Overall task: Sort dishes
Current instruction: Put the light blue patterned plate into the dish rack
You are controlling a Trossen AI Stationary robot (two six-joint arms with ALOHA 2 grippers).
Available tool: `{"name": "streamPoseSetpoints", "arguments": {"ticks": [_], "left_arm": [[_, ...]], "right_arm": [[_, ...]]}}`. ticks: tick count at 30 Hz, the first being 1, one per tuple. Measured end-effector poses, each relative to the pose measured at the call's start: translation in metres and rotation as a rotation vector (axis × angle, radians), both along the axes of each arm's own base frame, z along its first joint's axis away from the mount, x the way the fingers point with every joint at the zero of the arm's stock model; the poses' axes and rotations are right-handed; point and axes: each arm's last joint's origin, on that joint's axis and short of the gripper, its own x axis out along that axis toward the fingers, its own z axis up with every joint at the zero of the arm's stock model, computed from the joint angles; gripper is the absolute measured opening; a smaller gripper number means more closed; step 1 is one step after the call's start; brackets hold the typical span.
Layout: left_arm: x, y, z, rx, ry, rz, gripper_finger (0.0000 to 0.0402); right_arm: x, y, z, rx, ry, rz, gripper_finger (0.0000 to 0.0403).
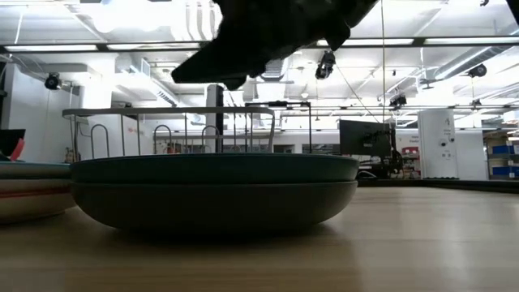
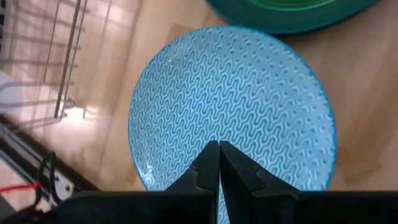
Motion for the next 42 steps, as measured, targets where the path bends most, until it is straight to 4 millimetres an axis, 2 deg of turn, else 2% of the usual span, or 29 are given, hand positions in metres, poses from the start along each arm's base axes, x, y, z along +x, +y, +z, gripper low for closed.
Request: {"name": "streamPoseSetpoints", "arguments": {"ticks": [4, 6, 10, 13, 21, 28, 35, 38, 42], "left_arm": [[0.001, -0.001, -0.003, -0.008, -0.021, 0.023, 0.0], [0.001, -0.003, -0.003, -0.009, -0.045, 0.014, 0.0], [0.0, -0.007, -0.002, -0.02, -0.081, -0.001, 0.0013], [-0.001, -0.007, -0.004, -0.016, -0.079, -0.002, 0.0035], [0.0, -0.005, -0.012, -0.012, -0.099, 0.032, 0.0104], [0.007, -0.012, -0.021, -0.077, -0.203, 0.043, 0.0143], [0.007, -0.013, -0.032, -0.147, -0.223, 0.136, 0.0157], [0.007, -0.017, -0.033, -0.208, -0.205, 0.181, 0.0161], [0.012, -0.026, -0.033, -0.304, -0.275, 0.202, 0.0163]], "right_arm": [[-0.008, -0.003, 0.001, 0.032, -0.011, 0.292, 0.0], [-0.009, -0.01, 0.006, 0.086, -0.028, 0.365, 0.0], [-0.009, -0.022, 0.01, 0.112, -0.034, 0.35, 0.0006], [-0.008, -0.027, 0.01, 0.137, -0.018, 0.326, 0.0027], [-0.009, -0.042, 0.006, 0.213, 0.071, 0.24, 0.013], [-0.018, -0.051, 0.0, 0.086, 0.122, 0.298, 0.0206], [-0.018, -0.056, -0.004, -0.037, 0.138, 0.207, 0.0232], [-0.019, -0.056, -0.004, -0.043, 0.142, 0.202, 0.0234], [-0.02, -0.056, -0.006, -0.044, 0.162, 0.206, 0.0228]]}}
